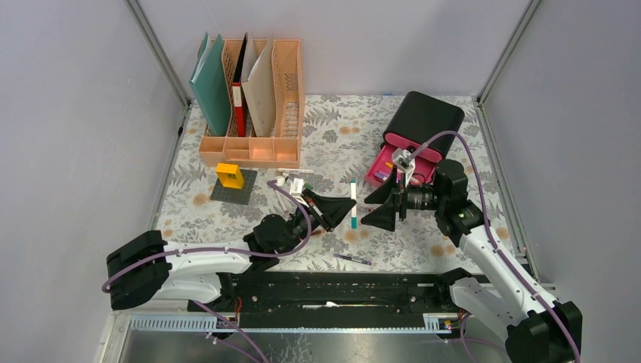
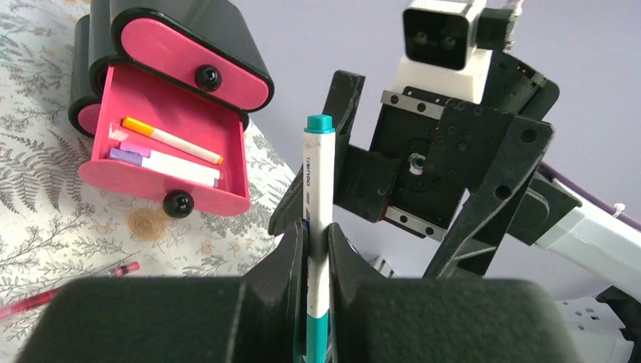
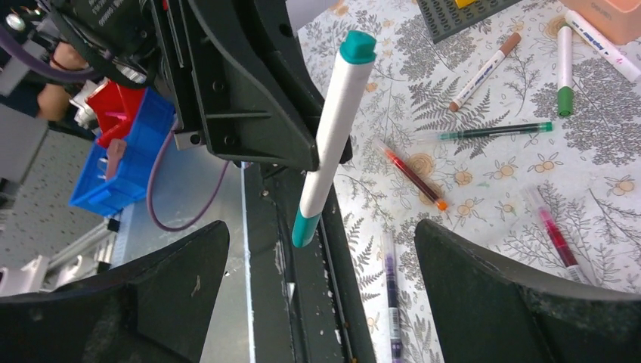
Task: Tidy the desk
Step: Place the stationery in the drawer.
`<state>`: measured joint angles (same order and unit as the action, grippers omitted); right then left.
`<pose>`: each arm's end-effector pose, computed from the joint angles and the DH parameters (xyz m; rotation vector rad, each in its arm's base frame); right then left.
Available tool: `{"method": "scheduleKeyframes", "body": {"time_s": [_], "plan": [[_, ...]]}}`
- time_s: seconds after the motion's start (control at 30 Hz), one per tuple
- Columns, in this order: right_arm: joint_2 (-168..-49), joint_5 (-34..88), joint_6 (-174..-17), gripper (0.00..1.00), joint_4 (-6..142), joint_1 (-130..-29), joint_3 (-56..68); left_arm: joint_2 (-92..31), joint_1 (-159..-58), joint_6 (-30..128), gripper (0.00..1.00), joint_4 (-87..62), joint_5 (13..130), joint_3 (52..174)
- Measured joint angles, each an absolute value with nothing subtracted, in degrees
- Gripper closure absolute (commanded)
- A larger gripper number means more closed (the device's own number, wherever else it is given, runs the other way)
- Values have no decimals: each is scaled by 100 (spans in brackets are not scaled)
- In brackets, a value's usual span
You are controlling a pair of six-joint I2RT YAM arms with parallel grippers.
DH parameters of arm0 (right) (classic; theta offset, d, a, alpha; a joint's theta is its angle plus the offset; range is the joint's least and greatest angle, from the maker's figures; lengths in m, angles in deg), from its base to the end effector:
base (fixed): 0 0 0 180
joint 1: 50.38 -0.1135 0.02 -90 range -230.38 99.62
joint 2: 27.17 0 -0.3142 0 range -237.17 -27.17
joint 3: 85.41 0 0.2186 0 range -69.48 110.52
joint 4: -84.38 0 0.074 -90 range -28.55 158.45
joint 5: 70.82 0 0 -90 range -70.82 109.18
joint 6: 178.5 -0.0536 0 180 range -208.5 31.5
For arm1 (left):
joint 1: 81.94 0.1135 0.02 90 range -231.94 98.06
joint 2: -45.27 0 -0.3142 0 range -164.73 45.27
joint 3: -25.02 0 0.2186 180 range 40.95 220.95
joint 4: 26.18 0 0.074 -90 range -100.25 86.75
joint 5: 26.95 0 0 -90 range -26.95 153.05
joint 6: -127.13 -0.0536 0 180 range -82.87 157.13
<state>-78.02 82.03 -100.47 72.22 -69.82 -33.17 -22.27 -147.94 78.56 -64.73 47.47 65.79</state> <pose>0.1132 0.0905 0.3441 -0.9410 1.5935 1.3413 0.1019 -0.1934 0.3311 0.0723 1.5152 -1.3622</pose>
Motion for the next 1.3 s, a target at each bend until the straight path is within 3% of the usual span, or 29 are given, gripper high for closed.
{"method": "scheduleKeyframes", "body": {"time_s": [0.3,0.43,0.9,0.97,1.1,1.17,1.3], "plan": [[-7875,8116,-10832,0,7740,-6984,-3419,-2542,-15030,7768,100,-6870,4271,6793],[-7918,8118,-10967,7,7861,-6984,-3485,-2745,-15119,7760,100,-7037,4103,6878],[-8104,8192,-11203,72,7955,-6989,-3496,-3148,-15286,7735,99,-7434,3672,7125],[-8108,8225,-11216,83,7952,-6989,-3496,-3229,-15288,7725,88,-7437,3639,7147],[-8128,8234,-11184,100,7906,-6989,-3489,-3279,-15301,7705,55,-7423,3600,7169],[-8130,8216,-11061,100,7793,-6989,-3450,-3257,-15314,7711,37,-7367,3576,7169],[-8150,8120,-10443,100,7279,-6989,-3253,-2872,-15329,7679,16,-6971,3491,7156]]}}
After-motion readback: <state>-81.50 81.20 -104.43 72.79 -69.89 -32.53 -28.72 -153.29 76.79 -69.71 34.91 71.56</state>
